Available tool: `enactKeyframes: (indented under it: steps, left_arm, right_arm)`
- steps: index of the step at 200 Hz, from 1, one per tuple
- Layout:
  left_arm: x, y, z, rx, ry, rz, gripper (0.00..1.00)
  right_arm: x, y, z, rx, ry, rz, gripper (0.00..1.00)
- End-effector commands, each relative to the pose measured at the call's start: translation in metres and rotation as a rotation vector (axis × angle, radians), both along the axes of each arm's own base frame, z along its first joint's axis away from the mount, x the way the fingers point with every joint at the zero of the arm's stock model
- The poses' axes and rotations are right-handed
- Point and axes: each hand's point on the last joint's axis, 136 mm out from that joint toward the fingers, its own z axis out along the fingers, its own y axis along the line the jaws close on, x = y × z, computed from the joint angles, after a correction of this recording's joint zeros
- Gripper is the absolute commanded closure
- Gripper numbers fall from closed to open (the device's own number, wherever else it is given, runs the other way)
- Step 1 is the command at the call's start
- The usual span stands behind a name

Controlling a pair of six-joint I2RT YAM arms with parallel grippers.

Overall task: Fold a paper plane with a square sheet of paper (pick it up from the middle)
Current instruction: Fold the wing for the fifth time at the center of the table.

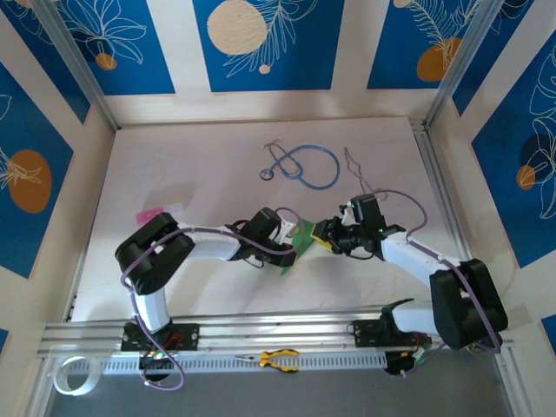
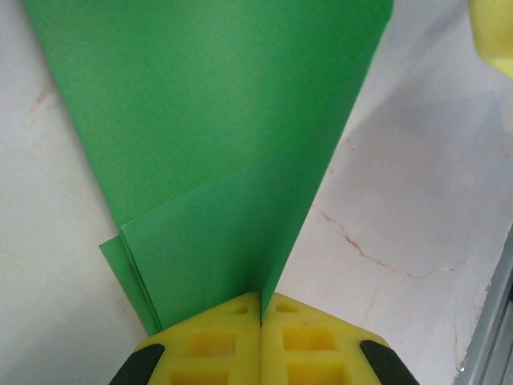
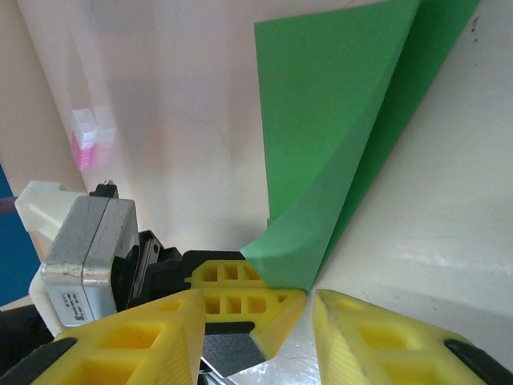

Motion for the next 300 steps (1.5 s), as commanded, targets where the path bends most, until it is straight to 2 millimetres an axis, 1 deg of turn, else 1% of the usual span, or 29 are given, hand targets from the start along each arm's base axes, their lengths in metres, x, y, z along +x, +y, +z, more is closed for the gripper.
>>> enactKeyframes:
  steps: [1, 12, 39, 62, 88, 117, 142, 162, 196, 223, 261, 279, 300]
  left_arm:
    - [-0.006, -0.003, -0.002, -0.046, 0.083, -0.008, 1.0]
    - [-0.006, -0.004, -0.002, -0.054, 0.104, -0.003, 1.0]
    - [-0.005, -0.007, 0.0, -0.09, 0.148, 0.013, 1.0]
    - [-0.002, -0.004, -0.003, -0.072, 0.16, 0.04, 1.0]
    - [-0.001, -0.008, 0.0, -0.105, 0.204, 0.054, 1.0]
    - [0.003, -0.01, 0.001, -0.154, 0.249, 0.092, 1.0]
    - [0.008, -0.01, 0.001, -0.183, 0.274, 0.118, 1.0]
    - [0.008, -0.008, -0.003, -0.172, 0.282, 0.123, 1.0]
    - [0.009, -0.008, -0.001, -0.192, 0.305, 0.143, 1.0]
    - [0.012, -0.01, 0.002, -0.244, 0.332, 0.175, 1.0]
    - [0.01, -0.009, 0.002, -0.277, 0.358, 0.199, 1.0]
    - [0.009, -0.007, -0.002, -0.266, 0.375, 0.21, 1.0]
    - [0.009, -0.007, -0.001, -0.267, 0.386, 0.215, 1.0]
  right_arm:
    - [-0.005, 0.01, 0.0, 0.034, -0.007, 0.069, 0.62]
    - [-0.005, 0.013, -0.001, 0.029, -0.013, 0.088, 0.64]
    - [-0.007, 0.013, -0.008, -0.005, -0.013, 0.102, 0.74]
    - [-0.009, 0.013, -0.013, -0.008, -0.015, 0.11, 0.82]
    - [-0.01, 0.012, -0.017, -0.011, -0.021, 0.115, 0.87]
    - [-0.011, 0.012, -0.019, -0.015, -0.016, 0.129, 0.91]
    - [-0.012, 0.013, -0.023, -0.018, -0.011, 0.138, 0.92]
    - [-0.012, 0.014, -0.025, -0.016, -0.013, 0.148, 0.92]
    - [-0.01, 0.015, -0.026, -0.005, -0.022, 0.15, 0.93]
    - [-0.006, 0.015, -0.026, 0.016, -0.038, 0.146, 0.93]
    - [0.0, 0.022, -0.025, 0.067, -0.051, 0.166, 0.93]
    - [0.002, 0.025, -0.026, 0.075, -0.053, 0.177, 0.93]
    - [0.006, 0.03, -0.025, 0.09, -0.057, 0.197, 0.93]
